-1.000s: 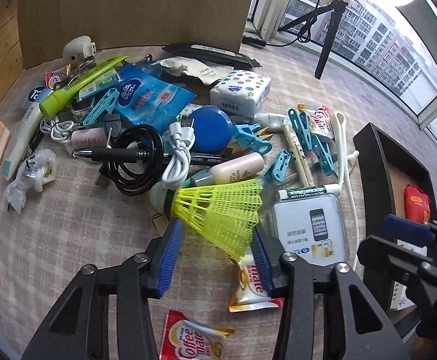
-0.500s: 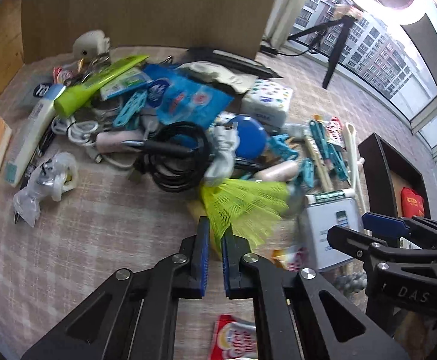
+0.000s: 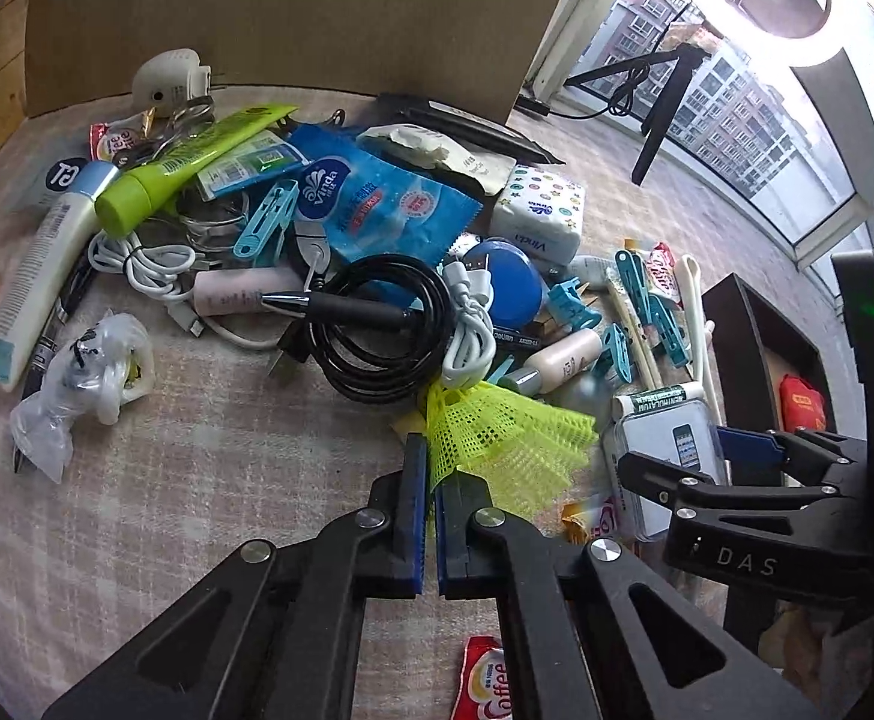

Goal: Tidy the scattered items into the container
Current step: 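Move the left gripper to the yellow shuttlecock while the right gripper reaches the white phone box, then grasp the shuttlecock with the left gripper while the right gripper grasps the phone box, then carry shuttlecock and phone box into the tray and open both grippers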

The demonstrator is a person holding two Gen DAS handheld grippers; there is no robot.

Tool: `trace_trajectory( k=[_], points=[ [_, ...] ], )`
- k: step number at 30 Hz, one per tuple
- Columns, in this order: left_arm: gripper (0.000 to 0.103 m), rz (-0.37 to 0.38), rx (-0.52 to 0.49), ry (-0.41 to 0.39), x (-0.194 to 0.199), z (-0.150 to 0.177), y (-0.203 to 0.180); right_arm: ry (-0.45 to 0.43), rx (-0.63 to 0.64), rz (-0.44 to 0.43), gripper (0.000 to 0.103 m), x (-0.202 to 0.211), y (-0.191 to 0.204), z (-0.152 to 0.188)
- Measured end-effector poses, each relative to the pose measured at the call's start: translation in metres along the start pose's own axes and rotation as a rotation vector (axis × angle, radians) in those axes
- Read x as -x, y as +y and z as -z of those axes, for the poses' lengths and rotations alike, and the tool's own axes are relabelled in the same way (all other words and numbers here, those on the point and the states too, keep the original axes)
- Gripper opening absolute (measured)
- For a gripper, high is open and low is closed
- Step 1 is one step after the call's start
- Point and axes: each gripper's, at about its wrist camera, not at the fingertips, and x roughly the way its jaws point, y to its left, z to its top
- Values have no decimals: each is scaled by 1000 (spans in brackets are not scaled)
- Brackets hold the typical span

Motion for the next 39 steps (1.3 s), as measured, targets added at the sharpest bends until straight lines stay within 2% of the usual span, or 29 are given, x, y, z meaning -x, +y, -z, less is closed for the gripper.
trace_trajectory(
  k=[6, 19, 21, 23, 28, 34, 39],
  points=[
    [1, 46, 25, 6, 5, 2, 11, 0, -29, -34, 70, 4, -1, 3],
    [1, 105, -9, -40, 46, 10, 1, -97, -126, -168, 69, 48, -25, 31],
    [1, 111, -23, -52, 52, 10, -8, -114, -141, -180, 69, 58, -36, 35],
    [1, 117, -39, -66, 59, 10, -19, -137, -152, -178, 69, 67, -30, 50],
    [1, 140, -85, -78, 67, 12, -50, -172, -181, -173, 69, 76, -49, 51],
    [1, 168, -140, -59, 56, 15, -99, -215, -237, -137, 69, 92, -101, 72],
    [1, 191, -200, -36, 39, 17, -151, -245, -326, -87, 69, 107, -163, 100]
  ],
)
